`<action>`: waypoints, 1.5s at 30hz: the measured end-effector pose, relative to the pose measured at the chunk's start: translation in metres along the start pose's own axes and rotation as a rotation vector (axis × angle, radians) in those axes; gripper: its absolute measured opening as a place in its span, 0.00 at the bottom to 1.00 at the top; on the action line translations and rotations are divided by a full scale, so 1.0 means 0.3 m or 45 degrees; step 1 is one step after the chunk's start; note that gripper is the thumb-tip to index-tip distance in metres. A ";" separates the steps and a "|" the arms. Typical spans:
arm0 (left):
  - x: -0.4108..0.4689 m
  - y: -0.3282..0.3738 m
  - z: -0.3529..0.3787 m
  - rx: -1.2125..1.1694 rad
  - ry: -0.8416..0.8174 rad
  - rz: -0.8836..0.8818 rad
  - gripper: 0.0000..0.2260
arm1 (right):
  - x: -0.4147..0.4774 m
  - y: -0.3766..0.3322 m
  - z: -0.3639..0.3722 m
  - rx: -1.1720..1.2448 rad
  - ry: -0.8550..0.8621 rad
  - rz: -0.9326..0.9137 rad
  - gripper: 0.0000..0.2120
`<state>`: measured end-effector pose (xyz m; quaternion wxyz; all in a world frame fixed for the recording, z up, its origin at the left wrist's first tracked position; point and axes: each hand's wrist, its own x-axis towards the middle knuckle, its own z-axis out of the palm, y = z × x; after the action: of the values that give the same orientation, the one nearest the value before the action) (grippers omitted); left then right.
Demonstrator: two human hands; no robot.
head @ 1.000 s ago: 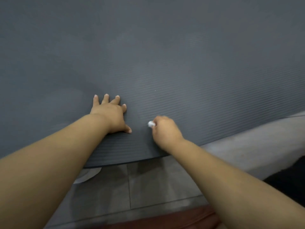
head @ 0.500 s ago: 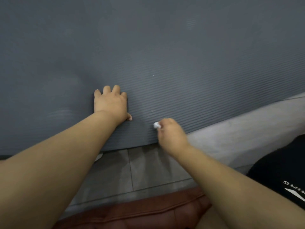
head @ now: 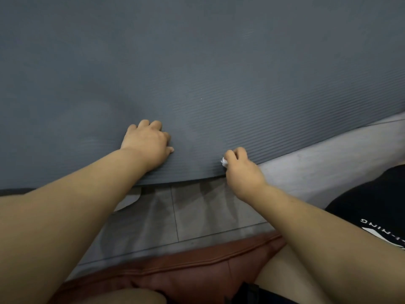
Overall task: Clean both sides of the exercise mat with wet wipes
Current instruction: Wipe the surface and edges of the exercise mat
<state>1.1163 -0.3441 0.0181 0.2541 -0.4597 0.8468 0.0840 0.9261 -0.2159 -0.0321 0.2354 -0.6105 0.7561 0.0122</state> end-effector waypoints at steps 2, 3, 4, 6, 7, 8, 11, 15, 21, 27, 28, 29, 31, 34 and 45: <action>-0.029 -0.004 -0.021 0.015 -0.018 0.024 0.18 | -0.014 0.000 0.000 0.037 -0.047 -0.114 0.22; -0.043 -0.004 -0.031 0.025 -0.030 0.031 0.18 | -0.018 0.001 0.001 0.057 -0.086 -0.160 0.28; -0.058 -0.002 -0.040 0.034 -0.043 0.036 0.18 | -0.021 0.002 0.002 0.064 -0.117 -0.190 0.31; -0.088 0.004 -0.049 0.055 -0.072 0.043 0.19 | -0.019 0.005 0.014 0.050 -0.149 -0.219 0.32; -0.102 0.009 -0.052 0.066 -0.089 0.049 0.19 | -0.015 0.009 0.021 0.017 -0.158 -0.216 0.31; -0.114 0.013 -0.054 0.077 -0.106 0.056 0.20 | -0.009 0.012 0.027 -0.041 -0.155 -0.211 0.30; -0.144 0.018 -0.066 0.110 -0.120 0.061 0.21 | 0.011 0.026 0.024 -0.202 -0.033 -0.279 0.24; -0.171 0.023 -0.108 0.094 -0.098 0.003 0.23 | 0.038 0.076 -0.042 -0.242 0.187 -0.422 0.15; -0.195 0.081 -0.149 -0.035 0.054 -0.005 0.30 | 0.084 0.236 -0.178 -0.320 0.271 -0.311 0.07; -0.130 0.236 -0.172 0.055 0.046 0.220 0.19 | 0.094 0.385 -0.312 -0.412 0.262 -0.098 0.11; -0.108 0.266 -0.183 0.034 0.060 0.232 0.18 | 0.095 0.410 -0.331 -0.424 0.268 -0.086 0.11; -0.087 0.299 -0.196 0.019 0.070 0.245 0.17 | 0.094 0.437 -0.350 -0.439 0.270 -0.071 0.12; -0.054 0.365 -0.215 -0.006 0.076 0.277 0.16 | 0.086 0.496 -0.382 -0.459 0.280 -0.041 0.12; -0.019 0.458 -0.208 -0.033 0.067 0.319 0.15 | 0.075 0.573 -0.403 -0.444 0.276 0.018 0.14; 0.056 0.527 -0.038 -0.266 -0.228 0.294 0.14 | 0.092 0.633 -0.302 0.202 -0.083 0.253 0.27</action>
<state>0.9747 -0.2718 0.0048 0.2681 -0.3742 0.8545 0.2408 0.7148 -0.2206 -0.0128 0.3053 -0.5114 0.8033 -0.0046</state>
